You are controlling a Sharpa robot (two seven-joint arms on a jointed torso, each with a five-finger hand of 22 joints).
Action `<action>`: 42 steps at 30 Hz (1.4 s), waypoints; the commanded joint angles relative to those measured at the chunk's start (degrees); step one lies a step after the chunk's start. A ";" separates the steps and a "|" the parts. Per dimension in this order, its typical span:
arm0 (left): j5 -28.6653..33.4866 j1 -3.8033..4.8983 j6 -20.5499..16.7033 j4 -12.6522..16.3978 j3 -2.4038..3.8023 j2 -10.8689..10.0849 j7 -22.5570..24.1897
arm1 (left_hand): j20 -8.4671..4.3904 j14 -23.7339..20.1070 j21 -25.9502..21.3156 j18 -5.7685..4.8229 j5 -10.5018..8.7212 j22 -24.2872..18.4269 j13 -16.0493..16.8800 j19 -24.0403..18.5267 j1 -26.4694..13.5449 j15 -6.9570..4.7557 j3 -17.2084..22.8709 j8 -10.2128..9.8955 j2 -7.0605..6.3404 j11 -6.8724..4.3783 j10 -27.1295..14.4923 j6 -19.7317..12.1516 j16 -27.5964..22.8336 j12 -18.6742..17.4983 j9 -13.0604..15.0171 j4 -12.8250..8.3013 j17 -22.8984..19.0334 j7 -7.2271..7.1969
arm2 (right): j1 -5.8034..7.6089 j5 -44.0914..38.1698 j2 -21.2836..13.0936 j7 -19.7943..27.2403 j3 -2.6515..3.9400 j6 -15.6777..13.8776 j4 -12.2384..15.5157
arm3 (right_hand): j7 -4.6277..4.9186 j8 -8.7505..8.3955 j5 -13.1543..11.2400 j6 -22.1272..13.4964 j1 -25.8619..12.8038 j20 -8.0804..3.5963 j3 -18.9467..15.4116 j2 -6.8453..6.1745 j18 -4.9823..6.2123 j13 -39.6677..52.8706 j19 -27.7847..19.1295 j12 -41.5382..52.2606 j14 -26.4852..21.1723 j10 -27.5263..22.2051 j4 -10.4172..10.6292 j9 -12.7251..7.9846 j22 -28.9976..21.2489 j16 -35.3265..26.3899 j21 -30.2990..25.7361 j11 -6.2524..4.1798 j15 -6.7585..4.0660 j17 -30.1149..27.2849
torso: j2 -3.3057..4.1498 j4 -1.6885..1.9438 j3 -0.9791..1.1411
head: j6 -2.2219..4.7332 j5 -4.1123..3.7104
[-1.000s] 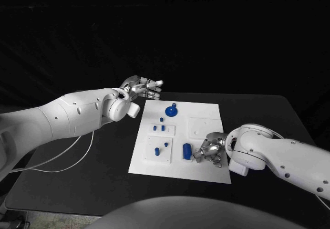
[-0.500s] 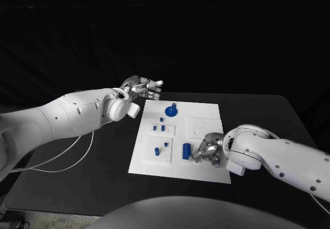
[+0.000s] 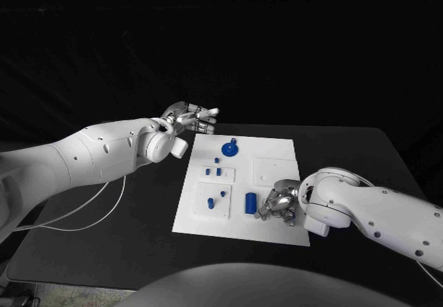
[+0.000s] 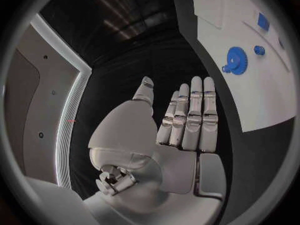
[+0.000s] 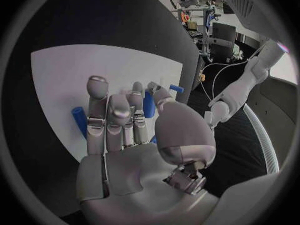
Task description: Assemble the parts on the task board
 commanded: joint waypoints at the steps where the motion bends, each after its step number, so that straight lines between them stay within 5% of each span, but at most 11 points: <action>1: -0.19 -0.04 0.82 0.06 0.04 0.09 0.14 | 0.17 -0.42 0.21 -0.08 -0.31 -0.08 0.09 -0.38 -0.19 -0.09 -0.04 0.26 0.15 0.17 -0.37 -0.56 -0.23 0.20 0.08 0.23 0.00 -0.01 | -0.34 -0.52 -0.03 -2.02 -0.15 1.29 -0.04 | 0.02 -0.16 -1.20 0.24 -0.66 -0.37 1.22 -0.63 -0.34 0.04 2.54 0.10 -0.09 0.01 1.13 0.40 0.07 -0.26 -0.08 -0.19 -0.35 0.04 | 0.03 -0.01 0.04 | 0.00 0.01; 7: -0.26 -0.04 0.86 0.02 0.03 0.11 0.09 | 0.17 -0.42 0.21 -0.08 -0.31 -0.09 0.08 -0.38 -0.16 -0.09 -0.04 0.26 0.16 0.17 -0.37 -0.56 -0.23 0.20 0.08 0.22 0.00 -0.01 | -0.44 -0.52 -0.01 -2.07 -0.15 0.88 -0.16 | 0.13 -0.16 -5.69 0.24 -2.99 -0.31 1.88 -0.46 -0.25 0.18 2.58 0.41 -0.08 0.21 6.08 1.79 0.15 -0.18 0.20 -0.12 -0.30 0.09 | 0.02 -0.01 0.03 | 0.00 0.00; 10: -0.27 -0.05 0.89 0.00 0.03 0.14 0.08 | 0.17 -0.42 0.21 -0.08 -0.31 -0.09 0.08 -0.38 -0.16 -0.09 -0.04 0.26 0.16 0.17 -0.37 -0.56 -0.23 0.20 0.08 0.22 0.00 -0.01 | -0.46 -0.50 -0.08 -2.15 -0.15 1.23 -0.18 | 0.16 -0.16 -8.45 0.29 -3.51 -0.30 6.61 -2.53 -0.23 0.14 2.56 0.41 -0.09 0.21 8.16 2.32 0.07 -0.19 0.16 -0.09 -0.28 0.06 | 0.00 -0.01 0.02 | 0.00 -0.05; 21: -0.31 -0.05 0.90 -0.04 0.03 0.04 0.13 | 0.17 -0.42 0.21 -0.08 -0.31 -0.09 0.08 -0.38 -0.16 -0.09 -0.04 0.26 0.16 0.17 -0.37 -0.56 -0.23 0.20 0.08 0.22 0.00 -0.01 | -0.53 -0.61 -2.43 -1.38 -0.05 0.95 2.17 | 0.17 -0.17 -6.89 0.61 -1.84 -0.30 5.92 -6.00 -0.23 0.40 2.57 0.79 -0.07 0.43 8.50 2.48 0.07 -0.13 0.36 -0.05 -0.29 0.09 | -0.02 -0.05 0.07 | 0.00 -0.06; 26: -0.32 -0.05 0.73 -0.09 0.03 -0.11 0.20 | 0.17 -0.43 0.22 -0.08 -0.30 -0.13 0.08 -0.38 -0.16 -0.09 -0.07 0.23 0.13 0.18 -0.38 -0.62 -0.23 0.20 0.07 0.21 0.00 0.01 | -0.53 -0.87 -4.45 -1.29 1.83 0.84 4.19 | 0.28 -0.17 -6.67 0.43 -0.92 -0.26 4.58 -6.07 -0.15 0.71 2.56 1.06 -0.04 0.52 9.40 2.32 0.14 0.01 0.60 -0.01 -0.25 0.17 | -0.06 -0.22 0.07 | 0.00 -0.17; 31: -0.32 -0.06 0.70 -0.12 0.03 -0.21 0.28 | 0.18 -0.44 0.25 -0.07 -0.30 -0.20 0.08 -0.38 -0.13 -0.08 -0.10 0.12 0.07 0.20 -0.41 -0.87 -0.23 0.20 0.06 0.15 0.00 0.09 | -0.53 -2.22 -6.58 -1.48 4.80 1.55 5.48 | 0.10 -0.15 -7.21 0.84 -0.32 -0.41 4.91 -5.86 -0.20 3.87 2.74 5.09 0.13 2.10 9.45 2.47 0.73 1.04 2.49 -0.18 -0.40 0.86 | -0.04 -0.17 0.12 | 0.19 -0.63; 34: -0.32 -0.06 0.76 -0.14 0.02 -0.27 0.26 | 0.19 -0.43 0.26 -0.07 -0.31 -0.21 0.09 -0.39 -0.23 -0.08 -0.12 0.20 0.07 0.19 -0.40 -0.78 -0.23 0.20 0.09 0.18 0.00 0.06 | -0.53 -3.01 -7.76 -1.59 6.28 1.88 5.39 | -0.22 -0.08 -6.97 1.27 0.12 -0.50 5.37 -5.87 -0.29 5.38 2.73 6.61 0.15 2.45 9.18 4.24 1.22 1.63 3.68 -0.36 -0.52 1.19 | 0.02 -0.13 0.16 | 0.30 -0.84; 42: -0.32 -0.06 0.76 -0.12 0.02 -0.34 0.22 | 0.19 -0.43 0.26 -0.07 -0.31 -0.21 0.09 -0.39 -0.23 -0.08 -0.12 0.20 0.07 0.19 -0.40 -0.78 -0.23 0.20 0.09 0.18 0.00 0.06 | -0.53 -6.01 -10.52 -1.95 7.58 1.89 3.44 | -0.16 -0.18 -7.11 0.63 -0.12 -0.53 6.27 -6.05 -0.31 5.83 2.67 6.26 0.05 2.46 9.08 6.73 1.45 1.74 3.91 -0.35 -0.50 1.02 | 0.08 -0.04 0.12 | 0.38 -1.42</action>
